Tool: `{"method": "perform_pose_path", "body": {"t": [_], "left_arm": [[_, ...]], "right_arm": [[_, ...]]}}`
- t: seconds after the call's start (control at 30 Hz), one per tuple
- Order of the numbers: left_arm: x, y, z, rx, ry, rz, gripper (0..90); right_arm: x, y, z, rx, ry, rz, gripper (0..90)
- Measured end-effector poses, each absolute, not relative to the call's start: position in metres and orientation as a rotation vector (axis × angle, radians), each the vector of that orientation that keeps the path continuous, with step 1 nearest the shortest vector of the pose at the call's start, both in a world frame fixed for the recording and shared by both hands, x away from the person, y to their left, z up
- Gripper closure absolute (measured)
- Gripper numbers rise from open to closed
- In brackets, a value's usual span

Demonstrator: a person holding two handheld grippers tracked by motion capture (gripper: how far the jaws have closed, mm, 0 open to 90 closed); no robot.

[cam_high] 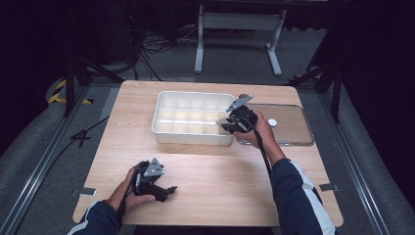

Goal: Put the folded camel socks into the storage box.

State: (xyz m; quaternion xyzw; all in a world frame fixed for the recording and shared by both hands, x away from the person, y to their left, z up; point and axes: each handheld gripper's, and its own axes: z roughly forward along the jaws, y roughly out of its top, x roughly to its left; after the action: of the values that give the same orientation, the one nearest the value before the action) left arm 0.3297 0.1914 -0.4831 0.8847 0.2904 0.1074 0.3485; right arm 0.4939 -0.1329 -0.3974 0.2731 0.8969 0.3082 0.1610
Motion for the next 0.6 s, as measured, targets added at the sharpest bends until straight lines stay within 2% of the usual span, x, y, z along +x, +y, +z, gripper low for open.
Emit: {"method": "perform_pose_path", "body": {"t": [0.07,0.17,0.27,0.33,0.6], "left_arm": [[0.3297,0.1916,-0.4827,2.298,0.753,0.276,9.1],[0.3297,0.1916,-0.4827,2.299,0.753,0.276,9.1],[0.3297,0.1915,-0.4828,2.297,0.753,0.276,9.1],[0.3297,0.1916,-0.4827,2.298,0.753,0.276,9.1],[0.3297,0.1916,-0.4828,2.298,0.752,0.277,9.1]], "right_arm": [[0.4952,-0.1314,-0.3989,0.795,2.546,0.876,57.8],[0.4980,-0.1300,-0.4021,0.814,2.553,0.885,59.3],[0.4991,-0.1286,-0.4044,0.807,2.582,0.894,66.8],[0.4984,-0.1280,-0.4038,0.782,2.599,0.893,75.9],[0.5017,-0.1285,-0.4061,0.762,2.651,0.821,80.4]]}}
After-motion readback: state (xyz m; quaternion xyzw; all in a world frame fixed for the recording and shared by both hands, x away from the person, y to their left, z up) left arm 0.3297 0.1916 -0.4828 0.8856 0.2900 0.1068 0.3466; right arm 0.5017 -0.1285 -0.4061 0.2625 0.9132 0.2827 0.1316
